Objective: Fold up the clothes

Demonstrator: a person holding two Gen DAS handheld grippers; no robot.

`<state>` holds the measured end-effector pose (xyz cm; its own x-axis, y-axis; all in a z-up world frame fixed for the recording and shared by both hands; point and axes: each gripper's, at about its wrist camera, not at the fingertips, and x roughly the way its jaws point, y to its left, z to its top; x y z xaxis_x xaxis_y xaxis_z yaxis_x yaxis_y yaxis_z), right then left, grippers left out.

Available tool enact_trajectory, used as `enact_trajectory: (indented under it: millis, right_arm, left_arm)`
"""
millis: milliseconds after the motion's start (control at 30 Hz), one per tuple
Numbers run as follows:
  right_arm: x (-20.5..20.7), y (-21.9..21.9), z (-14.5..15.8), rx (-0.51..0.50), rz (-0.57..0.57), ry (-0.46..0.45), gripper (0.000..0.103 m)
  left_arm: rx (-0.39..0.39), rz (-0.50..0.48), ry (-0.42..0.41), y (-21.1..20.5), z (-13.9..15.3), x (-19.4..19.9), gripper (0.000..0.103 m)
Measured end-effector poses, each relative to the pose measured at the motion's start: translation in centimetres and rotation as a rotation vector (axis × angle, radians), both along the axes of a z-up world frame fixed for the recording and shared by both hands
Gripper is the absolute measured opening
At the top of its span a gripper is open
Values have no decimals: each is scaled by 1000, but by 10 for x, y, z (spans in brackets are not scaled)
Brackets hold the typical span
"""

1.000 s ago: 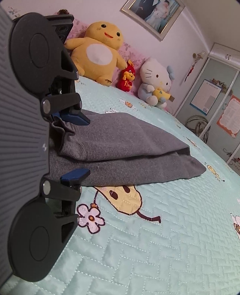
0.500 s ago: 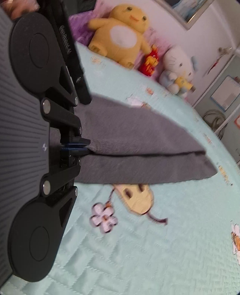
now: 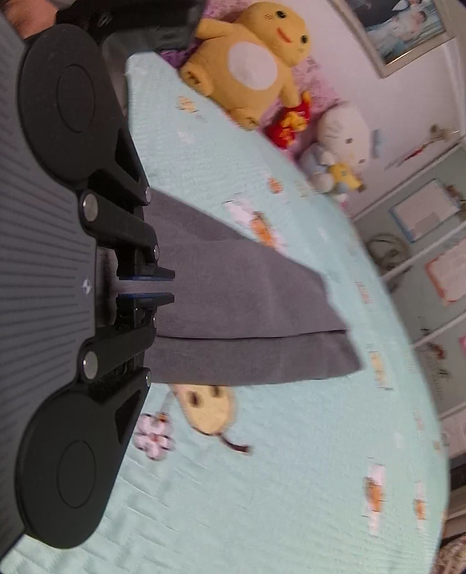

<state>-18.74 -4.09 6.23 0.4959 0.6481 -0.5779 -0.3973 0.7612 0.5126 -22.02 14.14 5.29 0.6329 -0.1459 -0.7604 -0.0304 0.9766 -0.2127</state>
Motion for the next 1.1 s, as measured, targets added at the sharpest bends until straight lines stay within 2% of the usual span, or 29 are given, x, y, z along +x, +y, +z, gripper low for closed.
enact_trajectory:
  millis: [100,200,400,467,533,633,767,867,933,1067,1100]
  right_arm:
    - [3,5,-25,-32,1,103,3]
    - [0,3,-20,-20,-9,106,6]
    - [-6,5,5,17,-15,30,24]
    - [-6,8,1,4,-7,31,27]
    - [-4,12,-16,-23,25,96,28]
    - [-8,5,-22,13,23,119,27]
    - [-9,-7,-7,61,11,112,28]
    - [-4,-24,0,141,-33,107,28]
    - [2,-28,-2,184,-49,117,28]
    - [6,-26,-11,239,-41,136,28]
    - [6,-24,-16,248,-37,148,28]
  left_arm:
    - [0,-1,5,0,-1,0,8]
    - [4,-3,3,0,-2,-1,8]
    - [9,-5,2,-1,-3,-1,8]
    - [9,-6,3,-1,-4,-1,9]
    - [10,-8,3,-1,-4,-1,9]
    - [4,-9,1,1,-6,-2,10]
    - [-71,12,-7,14,-5,-9,10]
    - [-151,58,-32,30,3,-21,12]
    - [-206,87,-83,37,13,-27,13]
    - [-301,51,-195,34,31,-21,13]
    - [-308,47,-191,33,29,-17,15]
